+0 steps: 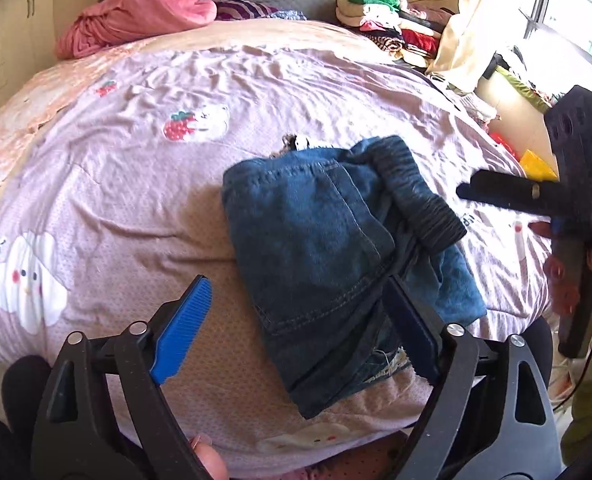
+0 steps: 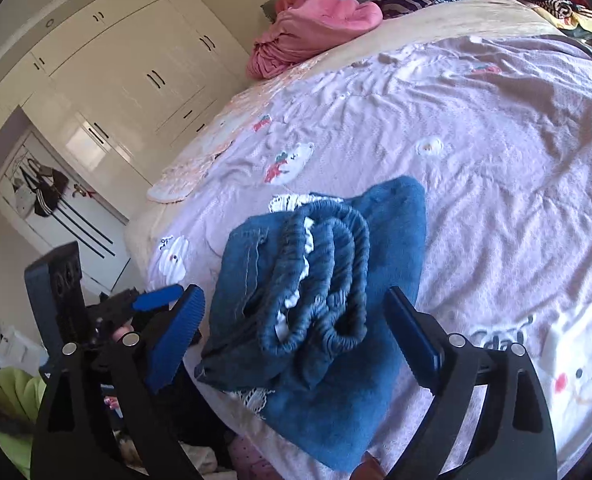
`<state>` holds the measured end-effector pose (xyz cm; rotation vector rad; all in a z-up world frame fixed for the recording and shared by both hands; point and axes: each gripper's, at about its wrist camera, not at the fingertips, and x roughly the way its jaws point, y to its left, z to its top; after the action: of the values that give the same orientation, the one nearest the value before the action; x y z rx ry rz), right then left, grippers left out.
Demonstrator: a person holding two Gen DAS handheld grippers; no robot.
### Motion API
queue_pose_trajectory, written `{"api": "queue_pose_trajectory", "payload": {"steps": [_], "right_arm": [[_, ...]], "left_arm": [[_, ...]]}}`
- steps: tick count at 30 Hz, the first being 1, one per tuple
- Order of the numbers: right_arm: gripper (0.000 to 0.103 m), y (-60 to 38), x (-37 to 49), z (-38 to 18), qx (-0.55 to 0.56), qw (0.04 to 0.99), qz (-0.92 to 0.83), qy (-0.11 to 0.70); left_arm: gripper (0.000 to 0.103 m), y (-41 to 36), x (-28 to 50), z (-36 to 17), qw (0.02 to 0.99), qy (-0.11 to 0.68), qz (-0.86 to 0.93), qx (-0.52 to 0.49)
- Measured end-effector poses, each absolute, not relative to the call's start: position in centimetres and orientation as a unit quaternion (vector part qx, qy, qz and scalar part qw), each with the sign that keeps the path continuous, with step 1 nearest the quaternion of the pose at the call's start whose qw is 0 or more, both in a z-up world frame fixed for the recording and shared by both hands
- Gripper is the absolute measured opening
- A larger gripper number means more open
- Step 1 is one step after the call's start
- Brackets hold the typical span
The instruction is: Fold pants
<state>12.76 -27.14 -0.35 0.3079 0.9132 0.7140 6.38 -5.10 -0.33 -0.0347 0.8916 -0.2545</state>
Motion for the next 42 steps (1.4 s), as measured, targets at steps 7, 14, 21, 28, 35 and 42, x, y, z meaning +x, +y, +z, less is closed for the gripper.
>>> {"api": "queue_pose_trajectory", "payload": {"steps": [7,14,21,28,35,42], "right_arm": [[0.079,-26.0,13.1,-2.4,0.135,0.818,0.325,0.455],[0.033,-26.8,11.1,-2.2,0.178,0.801,0.35,0.452],[0.035,-27.8,10.4,-4.1,0.183,0.802,0.317,0.473],[0.045,-27.2,10.2,-5.1,0.161,0.816,0.291,0.473],[0.062,-26.6,8.9,-3.5,0.124,0.839,0.278,0.451],[0.073,-27.4,7.6,-0.9,0.103,0.866,0.261,0.415]], "left_arm": [[0.084,-4.9,7.3,-0.2,0.898,0.425,-0.113,-0.014],[0.084,-4.1,8.4,-0.5,0.897,0.429,-0.105,-0.019],[0.084,-4.0,10.1,-1.4,0.892,0.439,-0.104,-0.025],[0.086,-4.8,12.2,-4.5,0.883,0.458,-0.104,-0.005],[0.09,-4.6,12.2,-5.1,0.883,0.458,-0.101,-0.014],[0.091,-4.7,10.2,-2.2,0.893,0.435,-0.116,-0.021]]}}
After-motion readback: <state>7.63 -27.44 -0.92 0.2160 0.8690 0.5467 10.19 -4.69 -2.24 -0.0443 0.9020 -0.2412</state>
